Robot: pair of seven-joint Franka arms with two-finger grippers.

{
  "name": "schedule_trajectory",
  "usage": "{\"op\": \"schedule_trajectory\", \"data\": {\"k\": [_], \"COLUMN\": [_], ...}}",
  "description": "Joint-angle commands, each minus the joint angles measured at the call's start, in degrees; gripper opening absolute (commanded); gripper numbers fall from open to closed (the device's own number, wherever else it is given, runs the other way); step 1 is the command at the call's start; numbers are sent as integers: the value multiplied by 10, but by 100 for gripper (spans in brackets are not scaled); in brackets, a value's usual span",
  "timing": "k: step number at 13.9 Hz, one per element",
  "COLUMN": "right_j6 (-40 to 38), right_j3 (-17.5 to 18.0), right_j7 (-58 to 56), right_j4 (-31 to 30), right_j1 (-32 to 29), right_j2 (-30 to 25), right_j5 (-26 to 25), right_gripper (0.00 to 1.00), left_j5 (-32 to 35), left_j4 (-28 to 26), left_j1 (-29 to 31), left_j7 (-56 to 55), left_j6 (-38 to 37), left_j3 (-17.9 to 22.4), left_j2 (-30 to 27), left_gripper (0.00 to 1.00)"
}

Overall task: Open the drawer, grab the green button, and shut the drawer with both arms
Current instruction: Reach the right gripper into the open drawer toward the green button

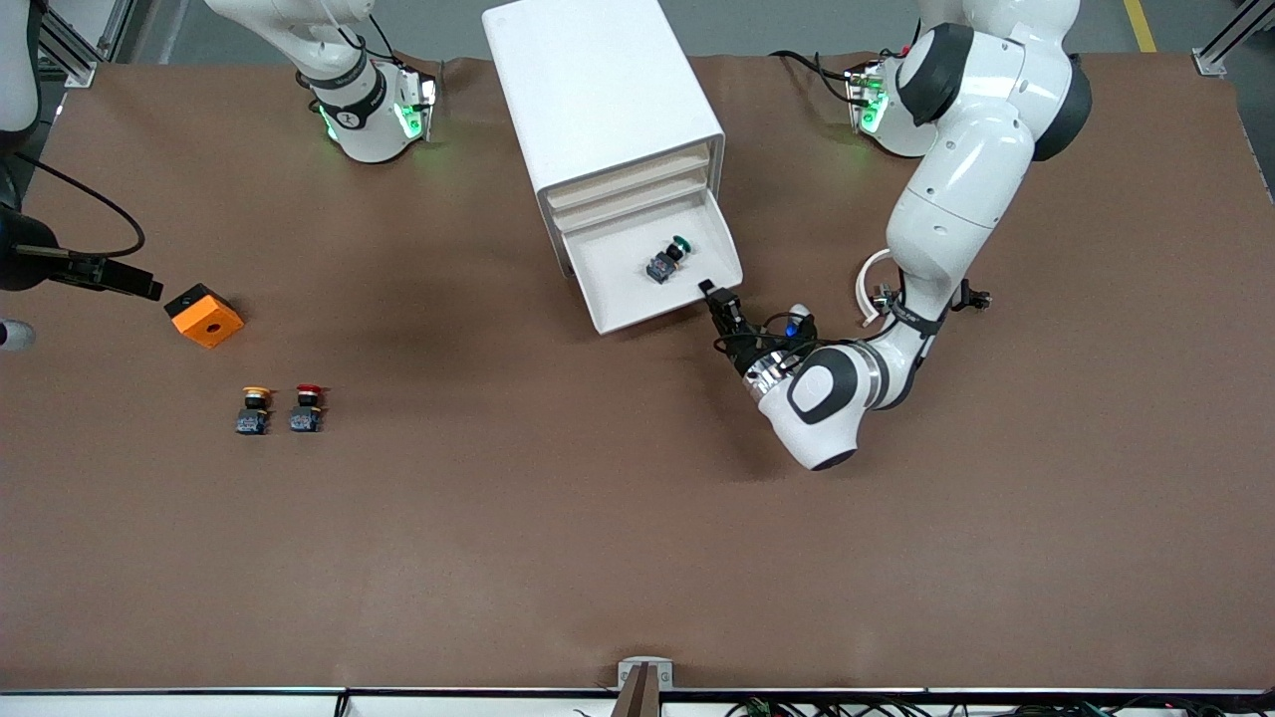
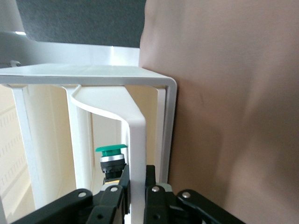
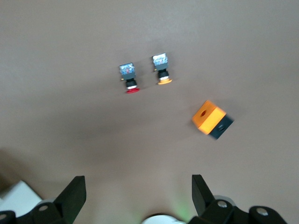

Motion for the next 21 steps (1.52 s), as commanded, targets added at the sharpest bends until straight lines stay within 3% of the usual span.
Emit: {"op": "schedule_trajectory", "data": {"k": [1,3,6,8,10,12,15,21], "right_j6": [-13,-6,42,84,144,208,272,330], "right_j3": [4,4,4,4,4,4,3,2], "right_j7": [156,260,400,526,646,739,803,805], "right_j4": [10,5,-8,-17,-24,-22,-11,23], "right_j1": [46,82,177,255,330,386,457,531], "right_j2": [1,1,1,5,24,51,117,239], "right_j5": [28,69,72,72,72,72,68,62], "right_gripper": [100,100,100,100,100,100,100,100], "left_j5": [-23,-39,-42,-42,-41,-37,-36,-34], "left_j4": [10,11,10,8,7,6,6,2], "left_j1": [15,20,18,18,15,14,14,14], "left_j7": [4,8,13,14,19,23,27,49], "left_j6": [43,44,48,48,48,49,49,41], "left_j3": [8,8,8,8,8,8,8,1], "left_j2": [5,5,8,8,8,9,9,1], "left_gripper": [5,7,11,19,47,100,100,100]}}
